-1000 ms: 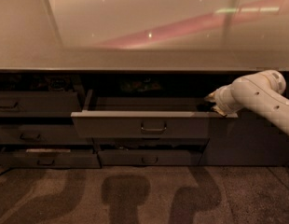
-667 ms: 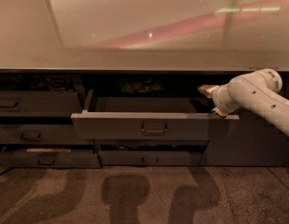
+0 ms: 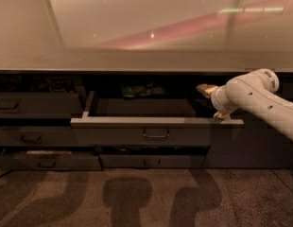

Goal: Open top drawer

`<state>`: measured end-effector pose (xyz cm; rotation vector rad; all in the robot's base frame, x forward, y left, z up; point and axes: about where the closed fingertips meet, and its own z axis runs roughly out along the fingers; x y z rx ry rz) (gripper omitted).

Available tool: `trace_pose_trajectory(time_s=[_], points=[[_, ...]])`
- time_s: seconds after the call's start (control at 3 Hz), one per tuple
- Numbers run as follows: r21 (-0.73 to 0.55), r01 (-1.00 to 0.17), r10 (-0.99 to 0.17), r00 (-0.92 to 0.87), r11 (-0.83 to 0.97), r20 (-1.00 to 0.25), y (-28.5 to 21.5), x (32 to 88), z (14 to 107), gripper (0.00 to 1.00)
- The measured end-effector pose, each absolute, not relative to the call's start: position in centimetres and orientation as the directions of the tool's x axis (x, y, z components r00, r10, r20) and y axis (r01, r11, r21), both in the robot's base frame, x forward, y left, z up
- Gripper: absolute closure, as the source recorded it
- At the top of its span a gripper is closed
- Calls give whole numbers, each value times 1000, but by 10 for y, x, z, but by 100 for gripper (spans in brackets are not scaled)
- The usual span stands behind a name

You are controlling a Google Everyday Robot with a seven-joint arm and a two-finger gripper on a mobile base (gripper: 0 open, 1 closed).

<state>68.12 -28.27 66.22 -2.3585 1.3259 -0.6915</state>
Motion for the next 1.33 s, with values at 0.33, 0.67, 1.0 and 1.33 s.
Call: trace_pose_trajectory(time_s=[0.33,0.67,1.0,1.33], points=[[-517,-693,-862,444,-502,243,-275,685,662,0],[-517,-693,-862,444,-502,243,-271,687,662,0],[-536,-682,-866,431,-497,255,-264,687,673,0],[-536,-682,-866,431,-497,255,-264,687,673,0]])
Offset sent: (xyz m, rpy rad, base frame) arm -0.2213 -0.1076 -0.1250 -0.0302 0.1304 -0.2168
